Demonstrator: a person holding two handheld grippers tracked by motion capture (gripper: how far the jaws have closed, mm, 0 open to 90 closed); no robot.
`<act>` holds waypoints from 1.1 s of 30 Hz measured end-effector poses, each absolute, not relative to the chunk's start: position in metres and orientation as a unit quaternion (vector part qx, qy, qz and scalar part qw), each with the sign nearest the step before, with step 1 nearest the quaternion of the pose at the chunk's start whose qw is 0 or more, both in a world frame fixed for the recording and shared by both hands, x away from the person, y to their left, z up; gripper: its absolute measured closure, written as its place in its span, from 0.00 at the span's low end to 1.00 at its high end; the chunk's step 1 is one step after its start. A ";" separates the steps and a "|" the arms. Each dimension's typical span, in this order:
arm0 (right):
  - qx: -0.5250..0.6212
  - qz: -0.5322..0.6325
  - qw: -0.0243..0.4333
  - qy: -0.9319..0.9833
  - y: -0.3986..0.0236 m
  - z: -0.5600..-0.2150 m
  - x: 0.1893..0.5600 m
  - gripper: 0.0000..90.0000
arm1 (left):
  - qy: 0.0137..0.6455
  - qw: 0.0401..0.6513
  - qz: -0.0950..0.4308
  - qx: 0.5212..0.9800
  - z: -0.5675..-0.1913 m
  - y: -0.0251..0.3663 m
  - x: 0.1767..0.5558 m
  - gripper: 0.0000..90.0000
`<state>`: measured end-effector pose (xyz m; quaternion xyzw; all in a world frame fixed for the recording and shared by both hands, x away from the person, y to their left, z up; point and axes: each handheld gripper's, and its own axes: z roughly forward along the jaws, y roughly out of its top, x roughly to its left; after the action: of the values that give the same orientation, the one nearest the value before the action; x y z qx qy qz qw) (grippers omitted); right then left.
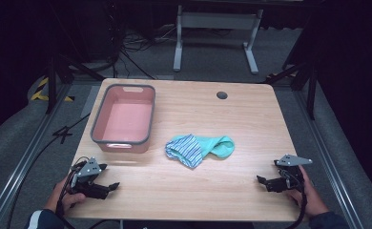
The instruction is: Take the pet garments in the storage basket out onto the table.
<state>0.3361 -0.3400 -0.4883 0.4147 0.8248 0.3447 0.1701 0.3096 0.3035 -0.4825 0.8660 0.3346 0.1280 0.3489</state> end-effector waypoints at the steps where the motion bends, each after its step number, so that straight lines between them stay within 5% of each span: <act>1: 0.415 0.345 0.170 0.825 -0.340 -0.488 0.336 0.01 | 0.335 0.349 0.129 0.866 -0.483 0.303 0.309 0.15; 33: 0.414 0.345 0.170 0.825 -0.340 -0.488 0.336 0.01 | 0.339 0.346 0.127 0.865 -0.483 0.301 0.311 0.13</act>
<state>0.3361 -0.3400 -0.4883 0.4144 0.8250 0.3447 0.1700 0.3113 0.3007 -0.4829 0.8653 0.3395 0.1270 0.3464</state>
